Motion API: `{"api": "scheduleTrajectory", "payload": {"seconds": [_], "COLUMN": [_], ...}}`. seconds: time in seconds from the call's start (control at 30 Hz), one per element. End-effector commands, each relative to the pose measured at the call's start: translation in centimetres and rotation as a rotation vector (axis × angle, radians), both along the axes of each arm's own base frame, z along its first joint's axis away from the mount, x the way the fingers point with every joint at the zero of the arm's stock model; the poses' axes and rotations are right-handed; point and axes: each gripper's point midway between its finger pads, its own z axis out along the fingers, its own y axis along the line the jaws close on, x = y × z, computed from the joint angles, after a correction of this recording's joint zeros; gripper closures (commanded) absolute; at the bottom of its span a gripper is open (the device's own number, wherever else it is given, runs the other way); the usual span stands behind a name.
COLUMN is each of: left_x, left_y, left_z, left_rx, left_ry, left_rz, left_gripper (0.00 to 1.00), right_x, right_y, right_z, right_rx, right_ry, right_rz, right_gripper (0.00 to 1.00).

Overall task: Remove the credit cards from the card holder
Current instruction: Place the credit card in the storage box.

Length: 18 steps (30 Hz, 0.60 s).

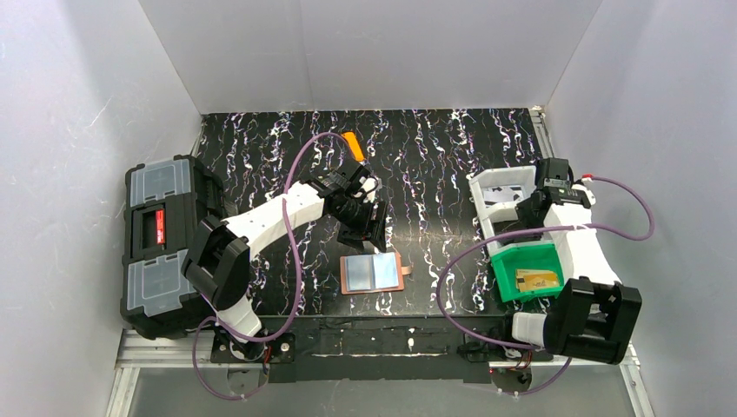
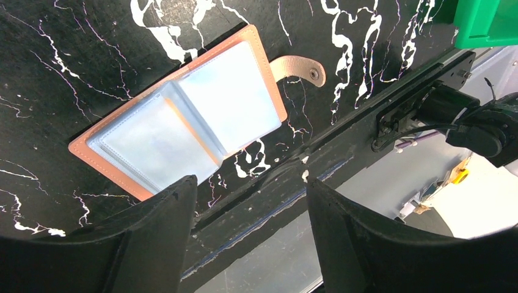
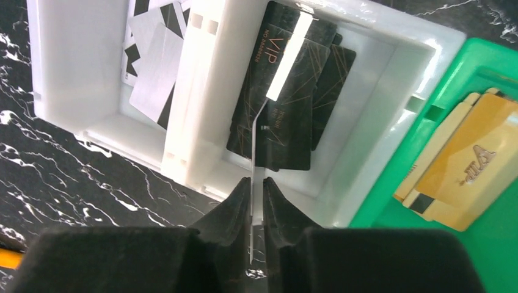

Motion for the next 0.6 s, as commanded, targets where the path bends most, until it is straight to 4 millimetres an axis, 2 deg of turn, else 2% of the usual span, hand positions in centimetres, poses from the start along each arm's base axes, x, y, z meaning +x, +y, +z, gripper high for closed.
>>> {"api": "scheduleTrajectory", "payload": {"seconds": [0.0,0.1,0.17,0.27,0.43,0.53,0.57], "left_x": [-0.9,-1.0,-1.1,-1.0,-0.8,-0.8,-0.7], "left_y": [0.2,0.5,0.7,1.3,3.0,3.8,4.1], "left_z": [1.3,1.0,0.8,0.4,-0.5,-1.1,-1.3], "left_rx": [-0.029,-0.015,-0.004,0.030,0.108,0.138,0.153], "left_ry": [-0.008,-0.005,-0.003,-0.010,-0.032,-0.028,-0.030], "left_rz": [-0.012,-0.008,-0.005,0.006,0.041,0.067,0.079], "left_gripper": [0.35,0.35,0.35,0.35,0.35,0.35,0.35], "right_x": [2.6,3.0,3.0,2.9,1.5,0.1,-0.3], "right_y": [-0.4,-0.3,0.0,1.5,6.0,10.0,12.0], "right_z": [1.9,2.9,3.3,4.0,3.8,3.2,3.1], "right_rx": [0.002,-0.003,0.004,0.045,0.086,0.101,0.124], "right_ry": [-0.098,-0.121,-0.123,-0.130,-0.125,-0.125,-0.135], "right_rz": [0.007,0.029,0.049,0.131,0.313,0.445,0.511], "right_gripper": [0.68,0.42,0.32,0.27,0.26,0.26,0.27]}}
